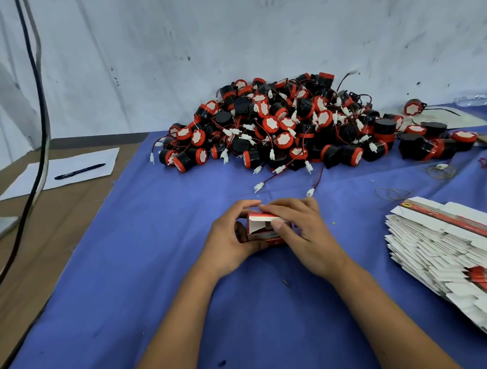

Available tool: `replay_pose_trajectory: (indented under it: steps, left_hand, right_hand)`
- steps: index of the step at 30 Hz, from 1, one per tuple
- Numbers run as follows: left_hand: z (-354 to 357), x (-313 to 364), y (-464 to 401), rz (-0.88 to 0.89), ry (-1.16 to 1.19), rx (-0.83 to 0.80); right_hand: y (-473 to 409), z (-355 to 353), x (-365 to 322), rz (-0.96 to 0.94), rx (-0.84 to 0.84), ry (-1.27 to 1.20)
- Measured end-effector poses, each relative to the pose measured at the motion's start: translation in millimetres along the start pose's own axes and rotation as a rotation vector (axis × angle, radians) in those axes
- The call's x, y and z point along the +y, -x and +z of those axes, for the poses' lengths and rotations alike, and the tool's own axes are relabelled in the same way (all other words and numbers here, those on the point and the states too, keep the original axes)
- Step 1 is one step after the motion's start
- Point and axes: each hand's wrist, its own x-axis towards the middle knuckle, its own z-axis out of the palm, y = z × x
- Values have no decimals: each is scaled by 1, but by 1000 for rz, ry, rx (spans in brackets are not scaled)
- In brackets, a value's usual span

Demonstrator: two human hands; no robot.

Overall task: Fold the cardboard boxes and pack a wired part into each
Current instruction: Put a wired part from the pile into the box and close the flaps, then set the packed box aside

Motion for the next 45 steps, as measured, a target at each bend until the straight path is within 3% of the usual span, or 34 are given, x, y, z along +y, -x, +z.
replay_pose_trajectory:
  steps: [5,12,18,20,22,24,26,31,35,38,45]
  left_hand:
    - [0,0,-1,-4,-14,20]
    - [1,0,0,-8,-32,17]
    - [3,2,2,35,-76,77]
    - [3,4,4,79,-35,159]
    - [2,3,4,115,4,234]
    - [3,3,4,136,-47,273]
    - [6,4,3,160,-142,296]
    - [11,2,4,204,-265,277]
    - [15,5,2,338,-462,304]
    - [20,6,2,420,-486,236]
    - [30,7,2,236,-360,168]
  right_hand:
    - [0,5,0,29,-62,16]
    - [2,3,1,99,128,-149]
    - [4,-5,-1,194,40,-328]
    - [4,-4,-1,185,52,-272]
    - [4,-1,-2,151,166,-151]
    - [4,0,0,97,309,-52]
    - [3,-1,1,32,343,6]
    - [5,-3,5,-124,248,162]
    - [8,-3,-2,-116,197,271]
    - [11,-2,-9,-99,165,336]
    - [13,1,-19,-17,71,471]
